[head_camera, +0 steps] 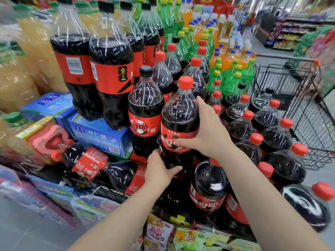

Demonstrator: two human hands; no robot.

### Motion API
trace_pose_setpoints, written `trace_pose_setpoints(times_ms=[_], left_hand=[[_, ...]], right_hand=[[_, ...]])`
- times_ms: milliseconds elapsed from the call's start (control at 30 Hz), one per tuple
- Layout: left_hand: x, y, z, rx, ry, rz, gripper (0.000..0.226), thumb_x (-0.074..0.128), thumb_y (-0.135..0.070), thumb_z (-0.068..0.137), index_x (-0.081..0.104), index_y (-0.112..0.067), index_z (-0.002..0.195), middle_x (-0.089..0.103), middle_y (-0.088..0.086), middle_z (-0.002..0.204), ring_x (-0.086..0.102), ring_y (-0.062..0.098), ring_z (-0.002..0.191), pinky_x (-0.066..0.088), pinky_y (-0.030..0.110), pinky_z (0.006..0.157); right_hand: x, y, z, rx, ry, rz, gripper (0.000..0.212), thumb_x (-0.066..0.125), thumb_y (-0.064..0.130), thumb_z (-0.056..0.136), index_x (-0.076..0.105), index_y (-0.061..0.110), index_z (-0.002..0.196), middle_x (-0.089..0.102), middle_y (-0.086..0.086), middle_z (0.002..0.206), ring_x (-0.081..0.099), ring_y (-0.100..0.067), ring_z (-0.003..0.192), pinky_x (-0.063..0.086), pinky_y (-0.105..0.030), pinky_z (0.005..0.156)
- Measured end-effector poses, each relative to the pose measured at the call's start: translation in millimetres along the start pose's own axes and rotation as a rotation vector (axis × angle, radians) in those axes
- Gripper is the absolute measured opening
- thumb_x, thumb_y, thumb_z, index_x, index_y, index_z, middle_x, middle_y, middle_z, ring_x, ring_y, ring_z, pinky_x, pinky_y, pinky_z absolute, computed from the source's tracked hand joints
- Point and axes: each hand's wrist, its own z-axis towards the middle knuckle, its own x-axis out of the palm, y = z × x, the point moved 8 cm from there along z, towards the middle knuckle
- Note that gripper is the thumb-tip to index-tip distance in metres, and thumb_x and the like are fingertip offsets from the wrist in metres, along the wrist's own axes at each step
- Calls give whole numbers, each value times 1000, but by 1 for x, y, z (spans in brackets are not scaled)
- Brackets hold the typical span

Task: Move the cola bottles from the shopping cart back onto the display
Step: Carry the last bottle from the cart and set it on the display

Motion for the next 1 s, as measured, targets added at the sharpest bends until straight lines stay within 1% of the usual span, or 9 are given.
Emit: trace_pose_setpoints(times_ms=[200, 467, 567, 667, 800, 867, 900, 933, 1000], left_hand=[[3, 1, -3, -38, -88, -27, 89, 88, -45, 58, 48, -14, 132, 55, 3, 126, 54, 21, 120, 52, 42, 93], [4, -6, 9, -115, -120, 1, 88, 87, -45, 59, 45, -12, 129, 46, 5, 128, 54, 26, 115, 49, 38, 90], [5, -10, 13, -134, -123, 10, 87, 87, -44, 60, 44, -11, 127, 45, 7, 129, 56, 28, 112, 48, 37, 84], [6, -13, 14, -125, -110, 28, 84, 87, -44, 60, 44, -11, 124, 45, 8, 128, 56, 29, 111, 50, 39, 82], [6, -12, 15, -113, -46, 20, 80, 87, -35, 63, 44, -10, 125, 45, 9, 126, 55, 29, 111, 49, 38, 88], [6, -7, 16, -98, 25, -37, 81, 86, -31, 61, 47, -9, 128, 48, 8, 125, 56, 26, 112, 49, 38, 95], [3, -3, 16, -89, 42, -76, 76, 85, -29, 62, 50, -9, 126, 53, 5, 122, 58, 23, 111, 49, 37, 97], [-4, 0, 14, -84, 35, -111, 65, 83, -25, 66, 55, -9, 122, 57, 2, 117, 60, 19, 106, 49, 34, 95], [-24, 7, 8, -70, -42, -189, 36, 77, -17, 76, 62, -15, 108, 63, -5, 102, 62, 7, 89, 49, 24, 85]], right_hand=[[-3, -4, 7, 16, 63, 19, 126, 86, 47, 61, 4, 23, 153, 22, 7, 157, 27, -11, 141, 29, -27, 105], [1, -22, 27, 31, 114, 140, 123, 88, 40, 63, 5, 28, 152, 30, 10, 155, 33, -12, 140, 32, -33, 112], [-4, -22, 29, 1, 90, 80, 121, 88, 40, 62, 9, 26, 152, 37, 9, 151, 35, -14, 138, 30, -35, 111], [-6, -23, 32, -24, 57, 31, 121, 88, 43, 59, 12, 26, 152, 44, 8, 147, 39, -18, 135, 33, -43, 108], [-1, -26, 29, 12, 69, -79, 127, 84, 51, 61, 5, 16, 154, 29, 0, 156, 25, -21, 144, 27, -46, 114], [-9, -19, 21, 12, -63, -45, 115, 80, 54, 66, 16, 14, 152, 30, -2, 155, 23, -21, 144, 23, -42, 116], [-16, -14, 15, -1, -194, 35, 99, 78, 50, 70, 30, 13, 148, 40, -2, 148, 32, -19, 139, 27, -38, 114], [-23, -9, 6, -38, -343, 123, 78, 76, 44, 74, 44, 12, 138, 52, 0, 134, 43, -15, 128, 35, -36, 109], [-27, 6, -13, -163, -552, 235, 41, 71, 29, 80, 60, 9, 113, 57, 5, 106, 53, -9, 102, 46, -35, 92]])
